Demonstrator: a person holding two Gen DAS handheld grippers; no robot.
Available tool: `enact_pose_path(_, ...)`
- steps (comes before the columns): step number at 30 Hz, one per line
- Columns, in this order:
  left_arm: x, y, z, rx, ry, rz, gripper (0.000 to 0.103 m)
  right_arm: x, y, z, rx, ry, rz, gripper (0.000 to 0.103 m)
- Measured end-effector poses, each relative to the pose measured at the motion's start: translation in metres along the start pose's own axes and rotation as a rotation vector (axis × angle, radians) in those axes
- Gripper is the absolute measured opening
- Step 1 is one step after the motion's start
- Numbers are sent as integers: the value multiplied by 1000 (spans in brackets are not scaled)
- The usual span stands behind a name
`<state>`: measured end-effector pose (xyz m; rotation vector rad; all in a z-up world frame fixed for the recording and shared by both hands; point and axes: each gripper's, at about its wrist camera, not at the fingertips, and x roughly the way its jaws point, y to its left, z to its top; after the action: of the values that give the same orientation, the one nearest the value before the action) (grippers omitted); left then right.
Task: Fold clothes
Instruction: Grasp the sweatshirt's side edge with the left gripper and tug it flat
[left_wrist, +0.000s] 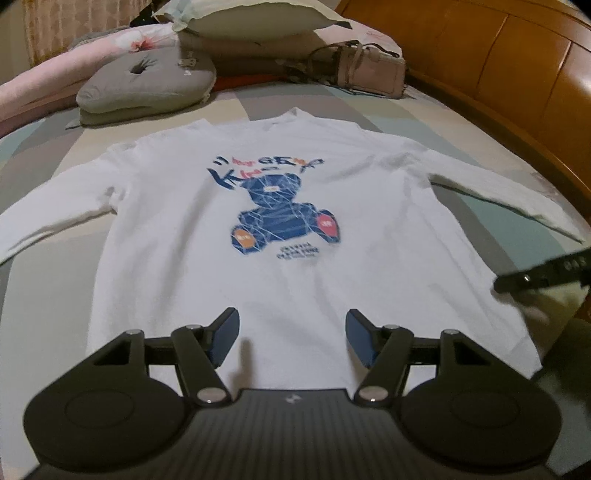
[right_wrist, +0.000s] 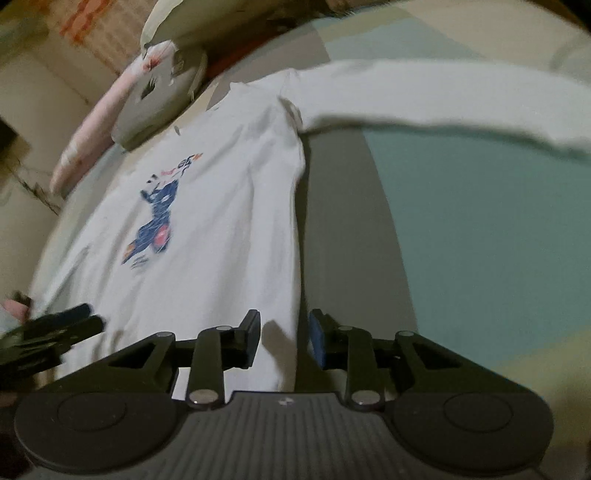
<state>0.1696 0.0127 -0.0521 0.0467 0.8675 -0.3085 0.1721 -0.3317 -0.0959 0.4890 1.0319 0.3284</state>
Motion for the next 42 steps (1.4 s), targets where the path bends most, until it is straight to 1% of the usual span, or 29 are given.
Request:
enact_pose_path(3, 0, -7, -7, -6, 14, -10, 66, -7, -1, -18, 12, 7, 25, 34)
enact_pose_path(5, 1, -10, -11, -16, 25, -22, 67, -7, 4, -21, -9, 1, 14, 33)
enact_pose_path(7, 3, -13, -14, -29, 35, -36, 67, -6, 10, -22, -45, -2, -15, 21)
enact_pose_path(8, 5, -14, -16, -39, 44, -43, 68, -4, 13, -22, -73, -1, -39, 8)
enact_pose_path(10, 9, -16, -20, -55, 74, -47, 68, -7, 16, -23, -124, 0, -71, 5)
enact_pose_path(14, 8, -16, -23, -30, 118, -76, 68, -17, 20, -26, -219, -2, -124, 5)
enact_pose_path(16, 2, -7, -15, -33, 120, -102, 68, -20, 22, -23, -236, 1, -126, 8)
enact_pose_path(18, -8, 11, -1, -55, 102, -119, 68, -23, 25, -20, -249, -3, -129, 14)
enact_pose_path(19, -13, 22, 7, -67, 89, -121, 69, -25, 28, -17, -258, -15, -129, 15)
enact_pose_path(21, -22, 48, 24, -100, 61, -109, 69, -28, 36, -11, -275, -37, -121, 17)
enact_pose_path(22, -26, 62, 32, -119, 47, -100, 69, -29, 40, -7, -282, -48, -116, 20)
enact_pose_path(25, -30, 108, 55, -187, 1, -85, 69, -27, 55, 2, -300, -74, -97, 26)
enact_pose_path(28, -18, 155, 66, -306, -17, -98, 66, -19, 69, 11, -301, -82, -68, 27)
enact_pose_path(30, -1, 185, 66, -413, -17, -131, 65, -11, 77, 16, -293, -76, -46, 28)
enact_pose_path(31, 9, 198, 64, -468, -18, -157, 63, -6, 80, 17, -294, -70, -37, 28)
enact_pose_path(32, 19, 209, 61, -522, -22, -186, 58, -1, 84, 19, -296, -61, -28, 28)
enact_pose_path(33, 29, 220, 58, -575, -26, -216, 57, 5, 87, 20, -298, -53, -20, 28)
enact_pose_path(35, 50, 237, 52, -663, -22, -271, 55, 16, 94, 22, -302, -36, -9, 29)
enact_pose_path(37, 69, 248, 48, -725, -6, -305, 55, 26, 97, 24, -303, -21, -7, 29)
enact_pose_path(38, 77, 251, 46, -746, -7, -320, 52, 30, 98, 25, -302, -17, -6, 29)
enact_pose_path(40, 90, 255, 44, -768, -33, -348, 51, 36, 99, 27, -297, -12, -3, 29)
enact_pose_path(42, 99, 257, 49, -776, -46, -354, 50, 39, 99, 28, -290, -18, -1, 29)
